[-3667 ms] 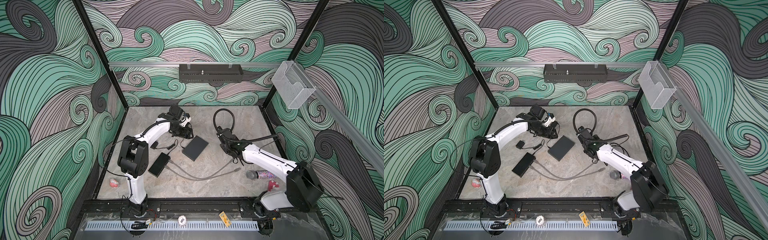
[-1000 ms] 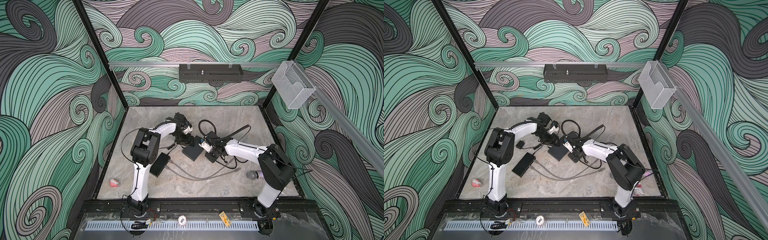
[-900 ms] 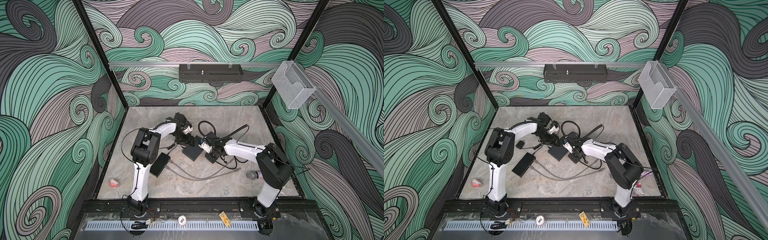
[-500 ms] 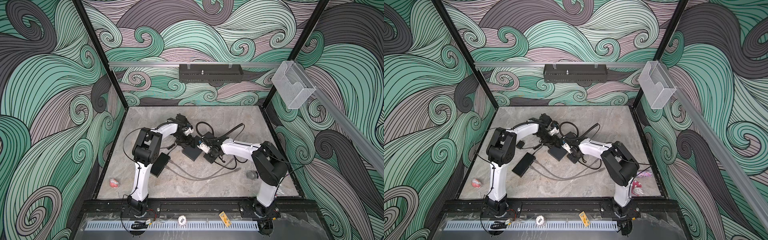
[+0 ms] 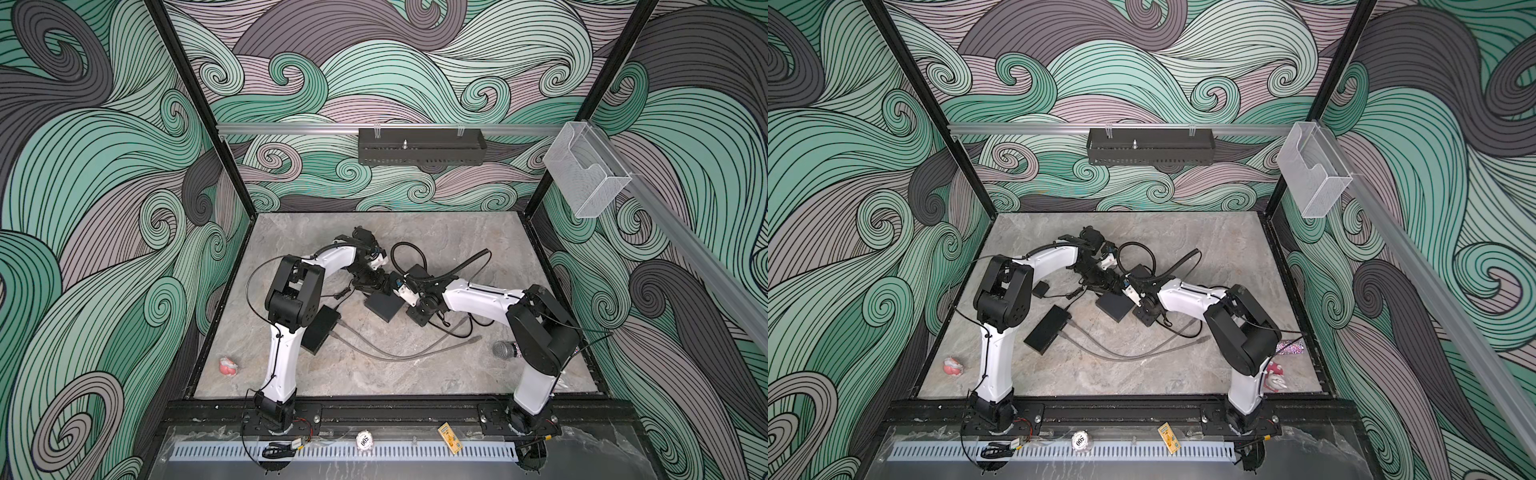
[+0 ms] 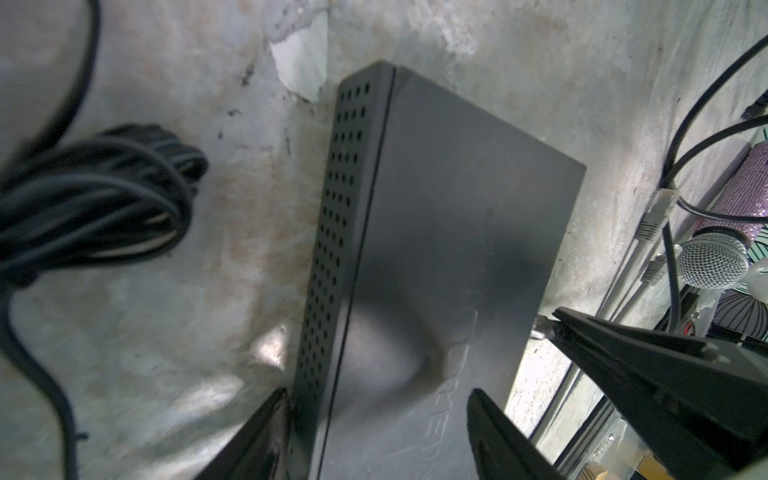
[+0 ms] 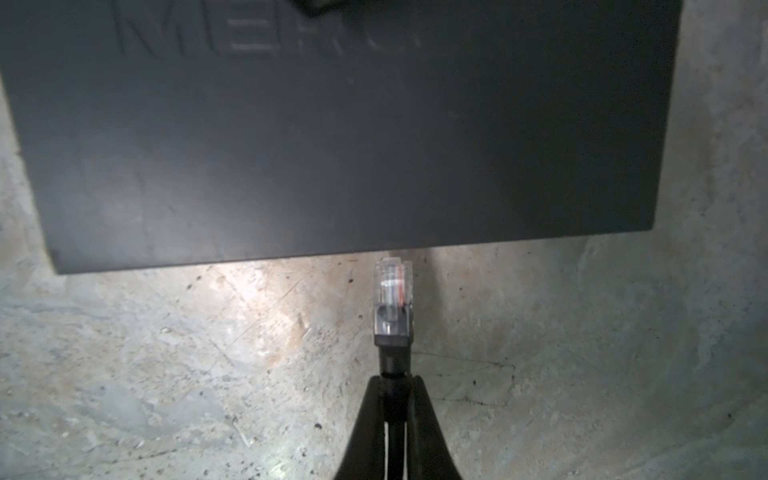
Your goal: Insert the plug into the switch port
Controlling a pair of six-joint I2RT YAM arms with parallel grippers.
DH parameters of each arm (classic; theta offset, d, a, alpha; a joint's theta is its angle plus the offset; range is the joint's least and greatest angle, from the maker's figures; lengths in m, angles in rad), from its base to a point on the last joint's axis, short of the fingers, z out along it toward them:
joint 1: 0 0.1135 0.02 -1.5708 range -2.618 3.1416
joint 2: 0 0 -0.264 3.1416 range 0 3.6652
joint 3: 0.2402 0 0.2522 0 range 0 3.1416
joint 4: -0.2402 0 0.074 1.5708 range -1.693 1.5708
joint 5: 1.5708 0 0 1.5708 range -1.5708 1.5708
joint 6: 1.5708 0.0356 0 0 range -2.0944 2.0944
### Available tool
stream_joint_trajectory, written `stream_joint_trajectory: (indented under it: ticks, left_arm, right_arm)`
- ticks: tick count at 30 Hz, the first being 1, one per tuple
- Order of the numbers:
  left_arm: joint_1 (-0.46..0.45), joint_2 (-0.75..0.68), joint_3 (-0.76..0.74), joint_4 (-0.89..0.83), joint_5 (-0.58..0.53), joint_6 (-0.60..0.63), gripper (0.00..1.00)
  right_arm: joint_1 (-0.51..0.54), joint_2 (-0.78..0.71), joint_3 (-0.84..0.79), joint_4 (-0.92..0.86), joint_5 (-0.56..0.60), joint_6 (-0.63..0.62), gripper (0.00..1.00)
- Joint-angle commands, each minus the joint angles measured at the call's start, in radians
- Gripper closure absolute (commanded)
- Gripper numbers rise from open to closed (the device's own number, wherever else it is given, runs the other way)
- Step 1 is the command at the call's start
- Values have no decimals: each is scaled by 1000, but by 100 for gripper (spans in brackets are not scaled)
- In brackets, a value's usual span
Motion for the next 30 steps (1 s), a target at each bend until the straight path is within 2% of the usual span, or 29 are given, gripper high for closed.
stream_joint_trajectory:
  ticks: [1,15,30]
  left_arm:
    - [-7,25,38,-37,11,-4,30]
    - [-10,43,49,-51,9,1,30]
    - [-12,52,55,-60,14,1,30]
  right_arm:
    - [6,-9,17,1,37,14,100]
    - [19,-6,33,-3,23,1,100]
    - [19,34,60,8,64,3,100]
